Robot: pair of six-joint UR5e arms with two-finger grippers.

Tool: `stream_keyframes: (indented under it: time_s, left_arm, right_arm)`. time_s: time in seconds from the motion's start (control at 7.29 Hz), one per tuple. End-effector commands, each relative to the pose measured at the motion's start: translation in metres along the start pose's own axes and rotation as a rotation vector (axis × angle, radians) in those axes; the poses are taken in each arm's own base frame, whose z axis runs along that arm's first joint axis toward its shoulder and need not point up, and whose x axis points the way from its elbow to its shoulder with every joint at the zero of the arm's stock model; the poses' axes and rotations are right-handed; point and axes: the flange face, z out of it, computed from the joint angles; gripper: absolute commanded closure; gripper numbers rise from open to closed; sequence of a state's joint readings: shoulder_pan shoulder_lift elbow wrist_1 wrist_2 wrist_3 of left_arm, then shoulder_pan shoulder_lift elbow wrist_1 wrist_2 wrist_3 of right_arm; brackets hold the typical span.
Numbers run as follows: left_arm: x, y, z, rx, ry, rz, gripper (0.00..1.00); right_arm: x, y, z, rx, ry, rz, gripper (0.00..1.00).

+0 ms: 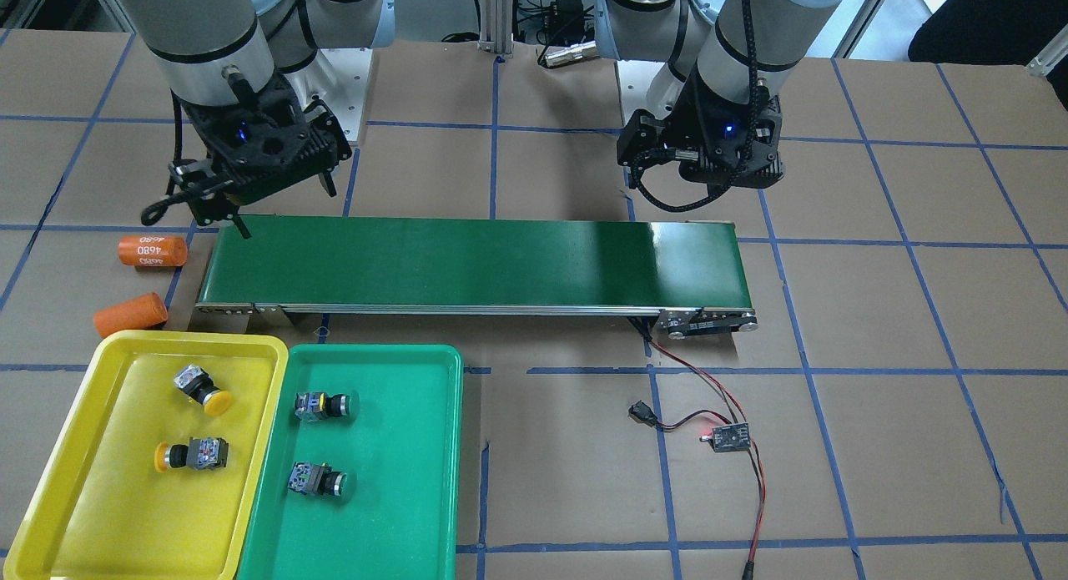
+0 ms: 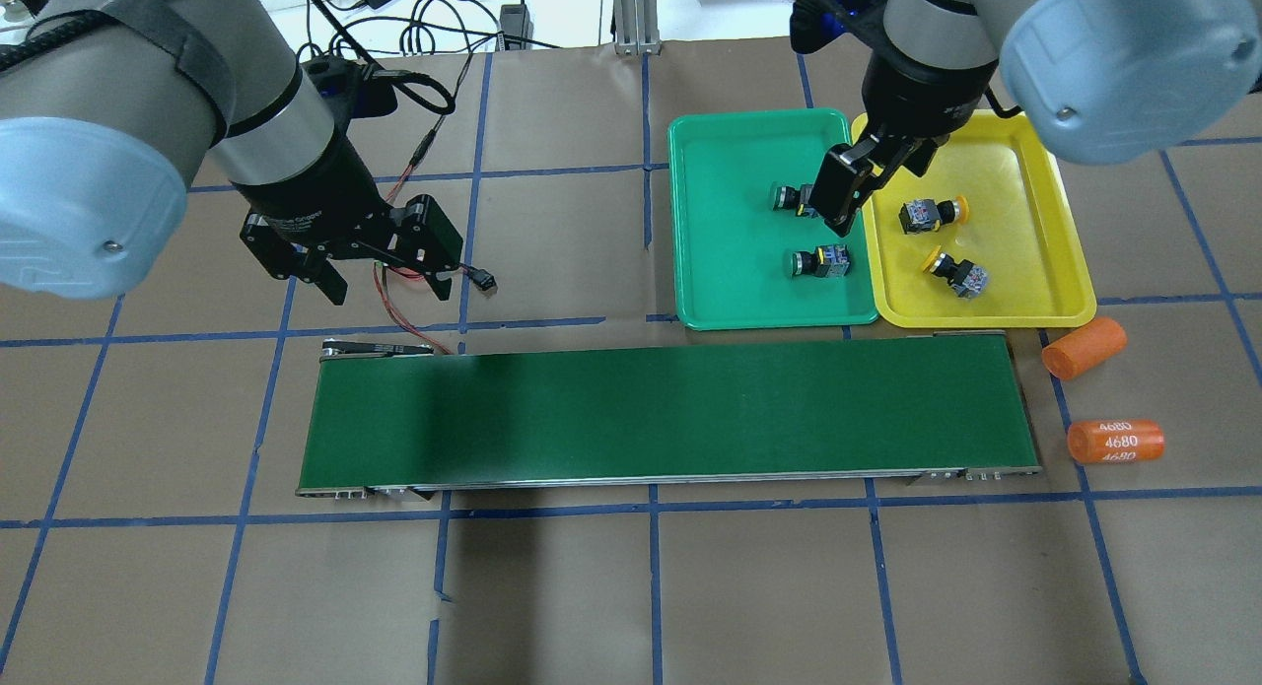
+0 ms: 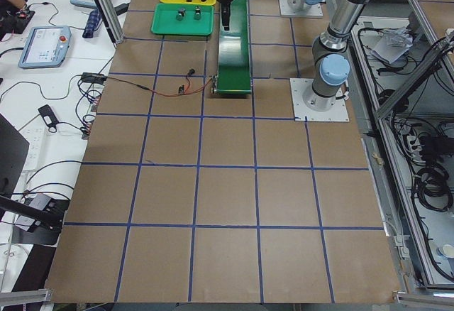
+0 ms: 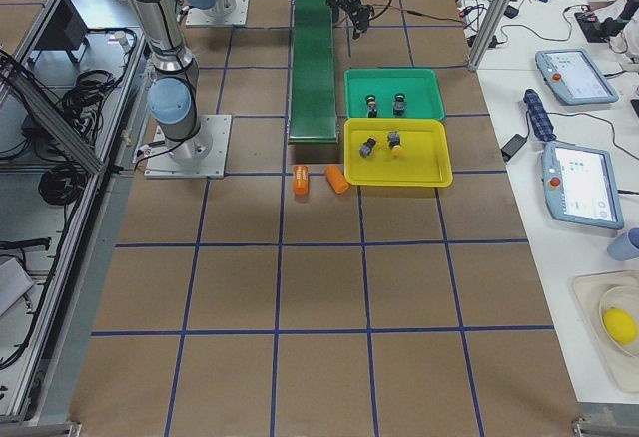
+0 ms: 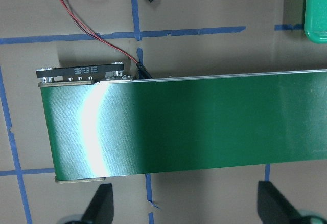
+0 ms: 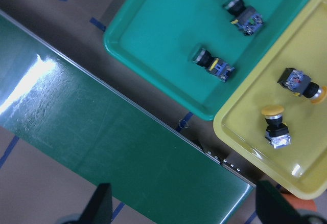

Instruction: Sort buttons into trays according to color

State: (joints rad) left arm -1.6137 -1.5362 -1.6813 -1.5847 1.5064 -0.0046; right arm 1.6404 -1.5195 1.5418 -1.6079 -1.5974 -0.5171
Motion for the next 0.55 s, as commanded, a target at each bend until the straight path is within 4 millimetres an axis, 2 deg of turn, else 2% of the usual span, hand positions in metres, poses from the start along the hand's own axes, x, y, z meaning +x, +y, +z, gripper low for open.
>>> stream_keyframes:
  time_s: [0.0, 0.14, 0.41]
  left_arm:
    - [0.0, 0.0, 0.0, 0.001, 0.0, 0.0, 0.0]
    - [0.0, 0.0, 0.0, -0.001, 0.0, 0.0, 0.0]
    - [0.0, 0.001, -0.001, 0.002, 0.0, 0.0, 0.0]
  right_arm:
    - [0.054, 0.022, -0.007, 0.044, -0.05, 0.26, 0.0]
    - [0.045, 0.02, -0.008, 0.062, -0.108, 0.288, 0.0]
    - [0.034, 0.043, -0.043, 0.096, -0.035, 0.371, 0.0]
